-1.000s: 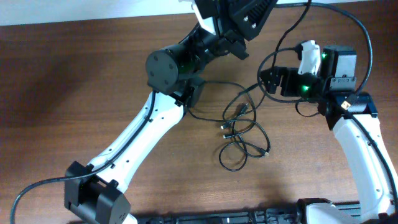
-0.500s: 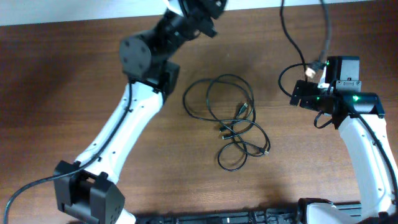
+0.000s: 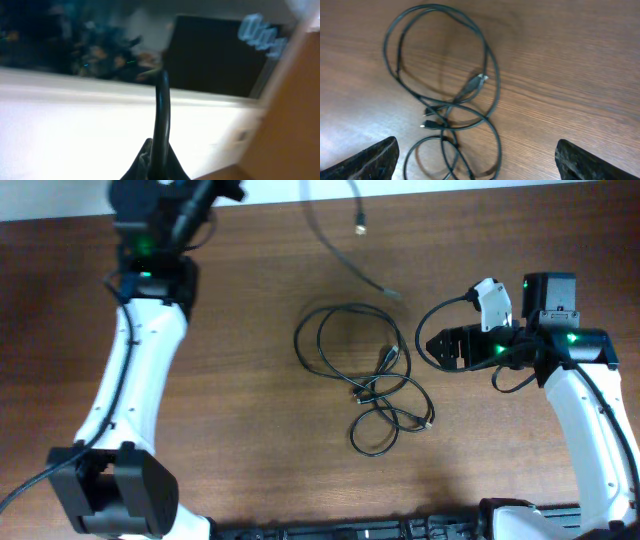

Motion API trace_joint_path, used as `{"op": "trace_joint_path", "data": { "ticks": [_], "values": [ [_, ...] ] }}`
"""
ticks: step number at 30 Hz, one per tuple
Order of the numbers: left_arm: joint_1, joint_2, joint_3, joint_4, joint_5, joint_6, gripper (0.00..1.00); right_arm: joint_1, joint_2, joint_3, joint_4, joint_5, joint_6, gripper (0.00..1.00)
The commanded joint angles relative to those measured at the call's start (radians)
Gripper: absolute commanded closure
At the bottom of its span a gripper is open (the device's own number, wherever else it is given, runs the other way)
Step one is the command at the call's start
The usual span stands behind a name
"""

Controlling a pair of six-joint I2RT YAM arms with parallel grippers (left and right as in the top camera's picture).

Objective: Untangle cables

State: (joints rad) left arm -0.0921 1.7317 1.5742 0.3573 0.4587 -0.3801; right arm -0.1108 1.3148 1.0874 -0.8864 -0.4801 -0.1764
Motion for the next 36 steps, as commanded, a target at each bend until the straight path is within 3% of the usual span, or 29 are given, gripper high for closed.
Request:
{"op": "trace_joint_path", "data": {
  "ticks": [1,7,13,19,20,21,22,24,33,36],
  "values": [
    [0.104,-0.021,0.006,-0.092,-0.023,0.137,1.0,-0.002,-0.004,0.005,-0.002,-0.137,-0.064,0.01],
    [0.247,-0.021,0.006,-0.293,-0.051,0.275,1.0,-0.002,-0.034,0.005,-0.016,-0.19,-0.077,0.01],
    [0.344,-0.021,0.006,-0.519,-0.222,0.281,1.0,-0.002,-0.074,0.005,-0.034,-0.187,-0.073,0.01],
    [0.38,-0.021,0.006,-0.717,-0.689,0.281,1.0,-0.002,-0.101,0.005,-0.07,-0.085,-0.017,0.01],
    [0.38,-0.021,0.006,-0.732,-0.731,0.281,0.94,-0.002,-0.103,0.005,-0.071,-0.086,-0.017,0.01],
    [0.38,-0.021,0.006,-0.745,-0.763,0.281,0.78,-0.002,-0.107,0.005,-0.071,-0.086,-0.017,0.01],
    [0.38,-0.021,0.006,-0.75,-0.771,0.281,0.56,-0.002,-0.11,0.005,-0.071,-0.086,-0.017,0.01],
    [0.379,-0.021,0.006,-0.763,-0.769,0.281,0.04,-0.002,-0.119,0.005,-0.071,-0.086,-0.016,0.01],
    [0.342,-0.021,0.006,-0.9,-0.726,0.321,0.01,-0.002,-0.222,0.056,-0.105,-0.083,-0.002,0.01],
    [0.329,-0.021,0.006,-0.975,-0.565,0.322,0.01,-0.002,-0.257,0.093,-0.121,-0.083,-0.001,0.01]
  ]
}}
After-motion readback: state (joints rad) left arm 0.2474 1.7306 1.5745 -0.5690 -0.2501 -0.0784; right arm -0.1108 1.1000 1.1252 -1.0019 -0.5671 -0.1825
